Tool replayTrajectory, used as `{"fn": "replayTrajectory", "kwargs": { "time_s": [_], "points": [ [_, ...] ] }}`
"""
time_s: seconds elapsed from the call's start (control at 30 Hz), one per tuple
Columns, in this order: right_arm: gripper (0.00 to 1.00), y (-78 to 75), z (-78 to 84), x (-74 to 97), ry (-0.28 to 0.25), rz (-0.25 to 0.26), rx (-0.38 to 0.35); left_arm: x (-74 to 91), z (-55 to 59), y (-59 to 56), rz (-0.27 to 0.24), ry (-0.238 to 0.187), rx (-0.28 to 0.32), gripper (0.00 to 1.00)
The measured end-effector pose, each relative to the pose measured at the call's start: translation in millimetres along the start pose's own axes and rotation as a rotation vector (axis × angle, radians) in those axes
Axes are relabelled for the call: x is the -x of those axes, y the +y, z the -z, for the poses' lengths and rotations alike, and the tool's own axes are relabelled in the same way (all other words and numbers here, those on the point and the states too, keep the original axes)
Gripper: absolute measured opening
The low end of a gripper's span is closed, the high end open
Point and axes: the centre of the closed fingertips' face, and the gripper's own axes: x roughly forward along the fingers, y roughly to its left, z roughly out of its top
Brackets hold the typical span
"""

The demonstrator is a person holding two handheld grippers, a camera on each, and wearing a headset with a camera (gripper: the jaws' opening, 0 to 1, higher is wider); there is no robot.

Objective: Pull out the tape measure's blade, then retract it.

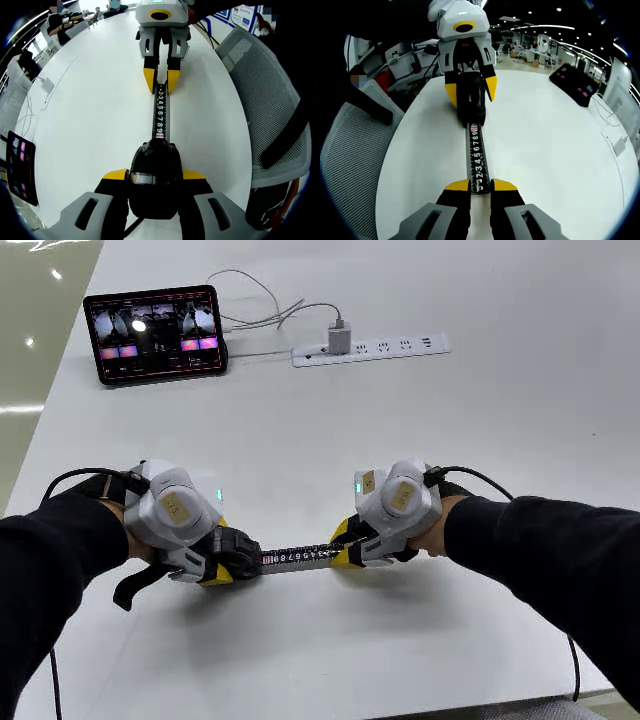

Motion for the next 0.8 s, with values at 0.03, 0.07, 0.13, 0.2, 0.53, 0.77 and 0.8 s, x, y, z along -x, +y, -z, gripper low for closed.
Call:
{"fn": "replayTrajectory", "kwargs": {
  "time_s": [0.03,0.07,0.13,0.2,0.53,0.77,0.8],
  "points": [
    [0.1,0.3,0.4,0.3,0.001,-0.002,-0.001,0.0,0.0,0.0,0.0,0.0,-0.001,0.32],
    [0.1,0.6,1.1,0.8,0.001,-0.004,0.004,0.0,-0.1,-0.1,-0.001,-0.002,-0.001,0.32],
    [0.1,0.7,2.0,1.7,0.003,-0.006,0.004,0.1,-0.2,-0.2,-0.002,-0.004,0.0,0.32],
    [0.1,0.8,3.0,2.6,0.003,-0.006,0.002,0.1,-0.3,-0.2,-0.002,-0.004,0.0,0.32],
    [0.1,-0.8,11.3,9.7,0.008,-0.006,-0.008,-0.3,0.3,0.2,-0.002,-0.005,0.004,0.32],
    [0.1,-0.8,15.6,13.7,0.011,-0.004,-0.011,-0.4,0.3,-0.4,-0.002,-0.004,0.003,0.32],
    [0.1,-0.8,16.1,14.1,0.011,-0.005,-0.013,-0.4,0.2,-0.5,-0.002,-0.003,0.003,0.32]
  ]
}}
